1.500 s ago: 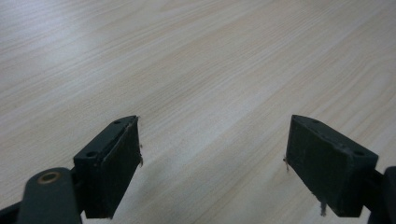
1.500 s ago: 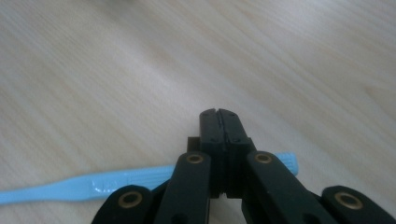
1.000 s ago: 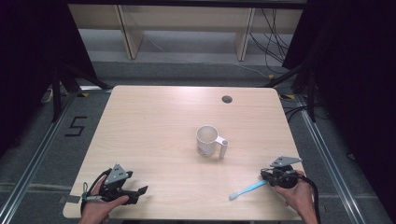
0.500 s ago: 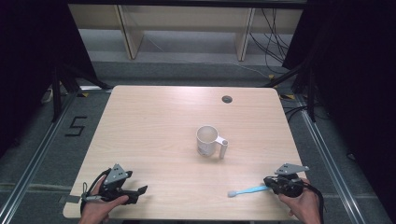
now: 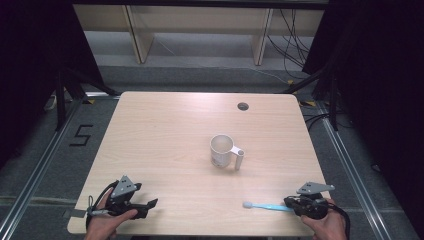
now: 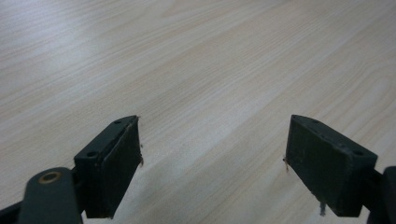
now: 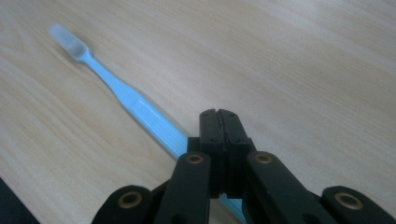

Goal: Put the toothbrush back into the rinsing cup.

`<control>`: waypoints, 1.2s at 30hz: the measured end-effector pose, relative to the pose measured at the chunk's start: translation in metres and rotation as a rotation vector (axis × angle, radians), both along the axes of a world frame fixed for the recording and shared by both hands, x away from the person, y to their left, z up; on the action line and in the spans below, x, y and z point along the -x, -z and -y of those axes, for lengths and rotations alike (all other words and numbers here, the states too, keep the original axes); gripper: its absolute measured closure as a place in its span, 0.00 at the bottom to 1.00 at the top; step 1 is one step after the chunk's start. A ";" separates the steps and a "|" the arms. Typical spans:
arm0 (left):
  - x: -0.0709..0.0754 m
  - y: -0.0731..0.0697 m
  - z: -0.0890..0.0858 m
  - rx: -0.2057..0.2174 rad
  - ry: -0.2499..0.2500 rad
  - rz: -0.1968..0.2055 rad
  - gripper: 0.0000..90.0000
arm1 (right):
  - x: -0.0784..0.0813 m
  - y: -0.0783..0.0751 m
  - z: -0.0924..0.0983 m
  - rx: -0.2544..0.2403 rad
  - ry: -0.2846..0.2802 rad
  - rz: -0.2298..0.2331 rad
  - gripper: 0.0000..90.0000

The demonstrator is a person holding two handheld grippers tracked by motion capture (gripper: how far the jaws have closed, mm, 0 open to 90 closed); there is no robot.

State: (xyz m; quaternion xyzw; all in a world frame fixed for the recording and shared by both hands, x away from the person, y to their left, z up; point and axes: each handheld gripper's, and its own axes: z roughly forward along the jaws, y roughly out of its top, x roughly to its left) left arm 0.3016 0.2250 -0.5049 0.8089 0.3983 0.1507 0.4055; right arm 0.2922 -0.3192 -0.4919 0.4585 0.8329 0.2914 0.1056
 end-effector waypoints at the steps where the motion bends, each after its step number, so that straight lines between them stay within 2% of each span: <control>1: 0.000 0.000 0.000 0.001 -0.004 0.004 0.19 | 0.000 0.002 0.001 -0.005 -0.035 0.058 1.00; 3: 0.000 0.001 0.000 0.017 -0.011 0.010 0.19 | 0.003 0.000 0.001 0.001 -0.030 0.042 1.00; 4: 0.000 0.000 -0.001 0.006 -0.003 0.006 0.19 | 0.006 -0.002 -0.002 -0.011 -0.006 0.013 1.00; 5: 0.000 0.000 -0.001 0.002 -0.004 0.005 0.19 | 0.005 0.000 0.000 -0.002 -0.033 0.052 1.00; 6: 0.000 0.001 0.000 0.009 -0.007 0.003 0.19 | 0.008 -0.002 -0.001 0.000 -0.024 0.024 1.00; 7: 0.000 0.001 0.000 0.008 -0.003 -0.001 0.19 | 0.008 -0.002 -0.001 0.005 -0.037 0.029 1.00; 8: 0.000 0.000 0.000 0.001 0.002 -0.004 0.19 | 0.010 0.002 -0.004 -0.027 -0.008 0.044 1.00; 9: 0.001 0.002 0.002 0.023 -0.010 0.009 0.19 | 0.012 -0.002 -0.003 -0.009 -0.007 -0.007 1.00; 10: 0.001 0.001 0.002 0.021 -0.006 0.005 0.19 | 0.011 -0.001 -0.001 0.006 -0.030 0.005 1.00; 11: 0.001 0.001 0.001 0.022 -0.009 0.005 0.19 | 0.011 0.001 0.000 0.001 -0.044 0.033 1.00; 12: 0.000 0.000 0.000 0.005 0.000 0.001 0.19 | 0.013 -0.001 0.000 -0.004 -0.026 0.016 1.00; 13: 0.000 0.000 0.000 0.004 -0.001 0.001 0.19 | 0.014 0.000 -0.001 -0.008 -0.024 0.045 1.00; 14: 0.000 0.001 0.001 0.020 -0.010 0.000 0.19 | 0.016 0.000 -0.001 -0.007 -0.010 0.037 1.00; 15: 0.000 0.001 -0.002 -0.011 0.001 -0.004 0.19 | 0.019 -0.002 -0.002 -0.008 0.000 0.000 1.00; 16: 0.000 0.001 -0.002 -0.015 0.003 -0.006 0.19 | 0.018 0.001 -0.001 0.003 -0.035 0.029 1.00; 17: 0.000 0.001 -0.002 -0.008 -0.003 -0.001 0.19 | 0.020 0.001 -0.003 -0.004 -0.023 0.021 1.00; 18: 0.001 -0.001 -0.003 -0.019 0.000 -0.004 0.19 | 0.022 0.000 -0.004 -0.003 -0.020 -0.009 1.00; 19: 0.001 0.000 -0.001 0.012 -0.017 0.000 0.19 | 0.021 0.001 -0.004 0.011 -0.044 0.021 1.00; 20: 0.001 -0.001 -0.001 0.009 -0.019 0.002 0.20 | 0.021 0.001 -0.004 0.012 -0.057 0.048 1.00; 21: 0.001 -0.001 -0.001 0.005 -0.020 0.003 0.20 | 0.023 -0.002 -0.005 0.007 -0.049 0.019 1.00; 22: 0.001 -0.001 -0.003 -0.012 -0.010 0.000 0.20 | 0.024 -0.005 -0.006 0.007 -0.049 0.022 1.00; 24: 0.000 -0.001 -0.003 -0.008 -0.008 0.000 0.20 | 0.026 -0.007 -0.008 -0.003 -0.044 0.020 1.00; 25: 0.000 -0.001 -0.003 -0.006 -0.009 0.002 0.20 | 0.024 -0.009 -0.007 0.018 -0.075 0.044 0.99; 26: 0.001 -0.001 -0.002 -0.001 -0.013 0.004 0.20 | 0.025 -0.009 -0.010 0.006 -0.076 0.062 0.99; 27: 0.001 -0.001 -0.001 0.006 -0.019 0.002 0.20 | 0.027 -0.011 -0.013 0.001 -0.071 0.049 0.99; 28: 0.001 -0.001 -0.001 0.013 -0.015 0.005 0.20 | 0.026 -0.012 -0.015 0.011 -0.092 0.066 0.99; 30: 0.001 -0.001 -0.001 0.014 -0.016 0.006 0.20 | 0.024 -0.014 -0.018 0.024 -0.142 0.072 0.99; 31: 0.000 -0.002 -0.001 0.017 -0.016 0.005 0.20 | 0.025 -0.016 -0.022 0.027 -0.130 0.052 0.99; 33: 0.000 -0.003 -0.001 0.017 -0.018 0.002 0.20 | 0.022 -0.018 -0.024 0.058 -0.165 0.063 0.99; 36: -0.001 -0.004 0.000 0.019 -0.014 0.004 0.19 | 0.021 -0.021 -0.030 0.074 -0.163 0.049 0.99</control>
